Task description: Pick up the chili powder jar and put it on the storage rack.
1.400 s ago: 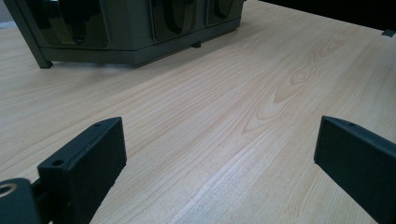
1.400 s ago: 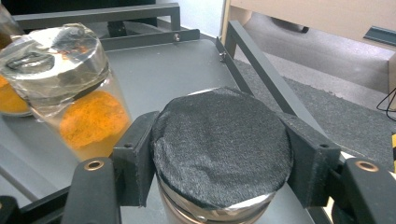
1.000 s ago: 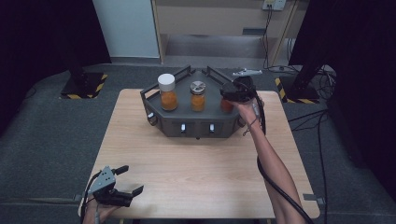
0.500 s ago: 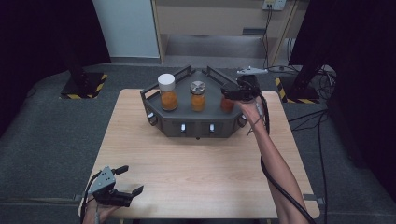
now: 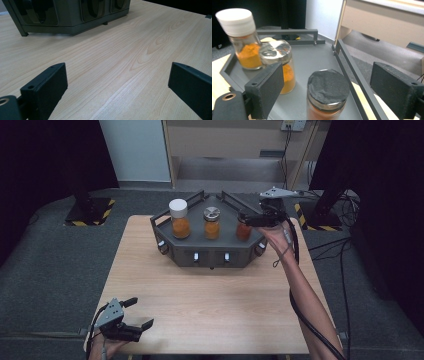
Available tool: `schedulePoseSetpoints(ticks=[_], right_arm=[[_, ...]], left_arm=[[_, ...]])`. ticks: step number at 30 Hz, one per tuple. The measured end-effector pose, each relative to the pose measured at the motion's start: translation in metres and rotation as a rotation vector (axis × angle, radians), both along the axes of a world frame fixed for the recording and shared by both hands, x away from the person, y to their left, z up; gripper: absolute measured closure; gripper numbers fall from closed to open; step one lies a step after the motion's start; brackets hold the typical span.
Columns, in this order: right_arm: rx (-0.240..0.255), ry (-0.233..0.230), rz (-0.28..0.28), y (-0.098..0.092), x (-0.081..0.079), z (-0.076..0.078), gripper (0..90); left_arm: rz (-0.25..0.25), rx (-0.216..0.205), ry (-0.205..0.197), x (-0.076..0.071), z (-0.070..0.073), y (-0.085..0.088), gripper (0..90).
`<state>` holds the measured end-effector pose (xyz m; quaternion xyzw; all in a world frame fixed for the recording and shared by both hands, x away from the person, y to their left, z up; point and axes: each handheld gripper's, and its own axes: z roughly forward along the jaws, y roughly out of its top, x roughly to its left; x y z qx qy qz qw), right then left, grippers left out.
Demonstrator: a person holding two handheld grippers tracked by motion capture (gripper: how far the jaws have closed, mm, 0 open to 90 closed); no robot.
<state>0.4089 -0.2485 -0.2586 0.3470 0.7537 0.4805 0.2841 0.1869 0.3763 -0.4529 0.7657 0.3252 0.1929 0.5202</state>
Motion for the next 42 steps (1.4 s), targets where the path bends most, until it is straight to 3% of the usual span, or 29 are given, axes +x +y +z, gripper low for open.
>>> schedulePoseSetpoints(ticks=[10,20,33,37,42], right_arm=[[-0.017,-0.054,0.071,-0.008,-0.032,0.009,11.2],[0.003,-0.074,0.129,-0.029,-0.072,0.004,11.1],[0.003,-0.093,0.113,-0.072,-0.131,-0.015,10.2],[0.039,-0.085,0.114,-0.085,-0.141,-0.023,10.0],[0.043,-0.095,0.109,-0.091,-0.154,-0.029,10.0]], left_arm=[[0.003,-0.003,-0.002,-0.001,0.000,0.001,1.7],[0.011,-0.007,0.003,-0.001,0.000,0.001,1.7],[0.013,-0.012,-0.002,-0.001,-0.001,0.000,2.0],[0.013,-0.011,-0.003,-0.001,-0.001,0.001,2.0],[0.015,-0.008,-0.003,-0.002,0.000,0.000,2.0]])
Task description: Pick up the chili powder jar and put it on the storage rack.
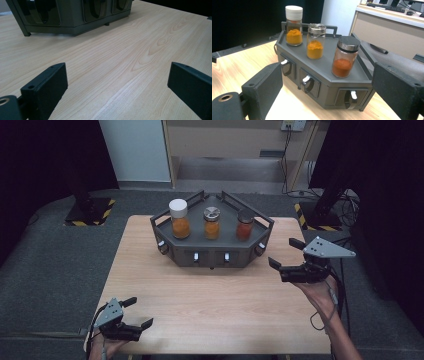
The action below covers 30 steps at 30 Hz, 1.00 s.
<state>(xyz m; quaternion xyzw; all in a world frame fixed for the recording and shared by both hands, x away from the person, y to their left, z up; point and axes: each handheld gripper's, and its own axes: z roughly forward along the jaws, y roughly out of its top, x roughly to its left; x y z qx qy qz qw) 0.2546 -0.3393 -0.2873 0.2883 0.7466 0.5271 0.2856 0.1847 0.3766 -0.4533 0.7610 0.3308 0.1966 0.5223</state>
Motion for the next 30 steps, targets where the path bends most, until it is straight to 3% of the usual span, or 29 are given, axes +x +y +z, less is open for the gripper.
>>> schedulePoseSetpoints(ticks=[21,30], right_arm=[[0.021,0.023,-0.042,-0.016,-0.046,-0.041,10.0],[0.036,0.050,-0.065,-0.022,-0.058,-0.058,9.9]], left_arm=[[-0.007,0.008,-0.005,0.000,0.000,0.000,2.1],[-0.006,0.008,-0.005,-0.001,0.001,0.000,2.1]])
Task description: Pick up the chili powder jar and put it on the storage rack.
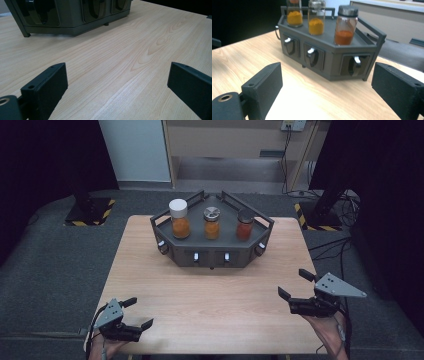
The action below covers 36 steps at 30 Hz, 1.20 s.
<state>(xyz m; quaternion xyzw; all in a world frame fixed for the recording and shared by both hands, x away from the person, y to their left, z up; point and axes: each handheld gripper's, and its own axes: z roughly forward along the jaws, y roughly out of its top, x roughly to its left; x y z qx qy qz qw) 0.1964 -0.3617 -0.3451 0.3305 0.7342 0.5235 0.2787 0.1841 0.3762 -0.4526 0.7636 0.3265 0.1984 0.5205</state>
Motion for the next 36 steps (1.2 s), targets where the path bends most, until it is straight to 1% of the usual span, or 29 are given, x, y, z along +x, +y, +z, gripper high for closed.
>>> schedulePoseSetpoints(ticks=[3,7,10,15,20,22,23,28,31,36], right_arm=[[-0.005,0.008,-0.015,-0.002,-0.005,-0.006,9.9],[-0.027,0.016,-0.036,-0.002,-0.011,-0.013,9.8],[-0.027,0.017,-0.046,-0.003,-0.015,-0.019,9.8],[-0.023,0.037,-0.047,-0.005,-0.019,-0.029,9.8],[-0.005,0.055,-0.055,-0.005,-0.023,-0.045,9.9],[-0.012,0.066,-0.061,-0.003,-0.024,-0.049,9.9],[-0.006,0.080,-0.061,-0.003,-0.024,-0.053,9.9],[-0.018,0.100,-0.058,-0.002,-0.025,-0.063,9.9],[-0.020,0.101,-0.057,-0.003,-0.025,-0.069,9.9],[-0.025,0.098,-0.053,-0.004,-0.025,-0.074,9.9]], left_arm=[[0.000,0.003,0.000,0.000,0.000,0.000,2.1],[0.000,0.002,-0.001,0.000,0.000,0.000,2.1],[0.000,0.002,-0.001,0.000,0.000,0.000,2.1],[-0.001,0.003,-0.001,0.000,0.000,0.000,2.1],[0.000,0.004,-0.001,0.000,0.000,0.000,2.1],[-0.001,0.004,-0.001,0.000,0.000,0.000,2.1],[-0.001,0.004,-0.001,-0.001,0.001,0.000,2.1],[-0.001,0.004,-0.001,0.000,0.001,-0.001,2.2],[-0.002,0.005,-0.001,0.000,0.000,-0.001,2.2],[-0.004,0.004,-0.001,0.000,0.000,0.000,2.2]])
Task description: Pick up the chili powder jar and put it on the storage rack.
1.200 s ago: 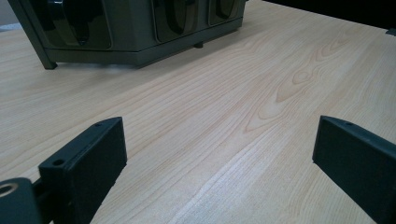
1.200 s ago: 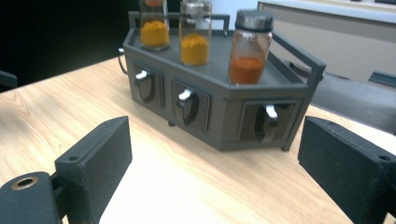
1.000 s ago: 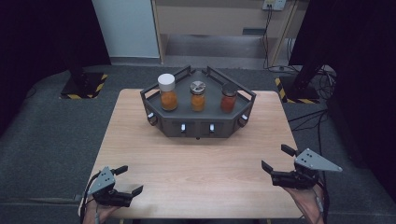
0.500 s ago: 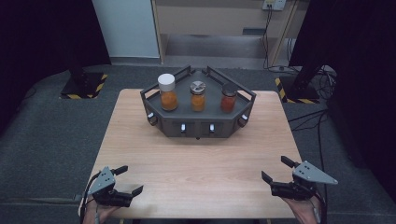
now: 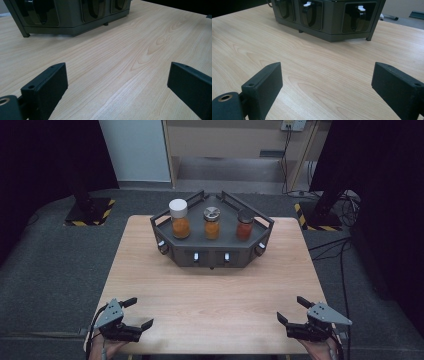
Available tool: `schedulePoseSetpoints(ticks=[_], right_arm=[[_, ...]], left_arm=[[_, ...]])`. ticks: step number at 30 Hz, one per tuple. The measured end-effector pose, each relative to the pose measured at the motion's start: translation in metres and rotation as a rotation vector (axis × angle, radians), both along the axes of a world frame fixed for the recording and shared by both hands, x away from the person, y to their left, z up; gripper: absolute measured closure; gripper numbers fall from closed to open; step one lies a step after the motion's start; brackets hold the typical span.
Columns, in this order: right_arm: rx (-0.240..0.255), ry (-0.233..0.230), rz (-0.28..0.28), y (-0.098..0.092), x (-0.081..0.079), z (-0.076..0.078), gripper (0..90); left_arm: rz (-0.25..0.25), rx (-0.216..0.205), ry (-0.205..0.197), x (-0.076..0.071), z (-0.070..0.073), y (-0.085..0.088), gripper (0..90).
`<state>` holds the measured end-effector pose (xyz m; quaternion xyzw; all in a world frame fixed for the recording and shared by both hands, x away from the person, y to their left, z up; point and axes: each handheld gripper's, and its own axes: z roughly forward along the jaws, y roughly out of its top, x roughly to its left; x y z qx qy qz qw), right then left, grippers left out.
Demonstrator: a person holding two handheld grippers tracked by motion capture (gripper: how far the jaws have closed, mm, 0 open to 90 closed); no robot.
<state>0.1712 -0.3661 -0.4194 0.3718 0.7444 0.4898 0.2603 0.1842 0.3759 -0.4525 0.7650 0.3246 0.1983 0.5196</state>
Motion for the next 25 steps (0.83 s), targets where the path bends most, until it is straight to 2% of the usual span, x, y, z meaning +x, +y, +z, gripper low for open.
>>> schedulePoseSetpoints(ticks=[10,25], right_arm=[[0.025,0.010,0.009,-0.0047,0.0020,-0.0066,9.7],[0.013,0.023,0.018,-0.0045,0.0047,-0.0077,9.5]], left_arm=[[-0.003,-0.017,-0.002,0.0002,-0.0015,0.0022,2.3],[-0.005,-0.019,-0.004,0.0008,-0.0019,0.0020,2.4]])
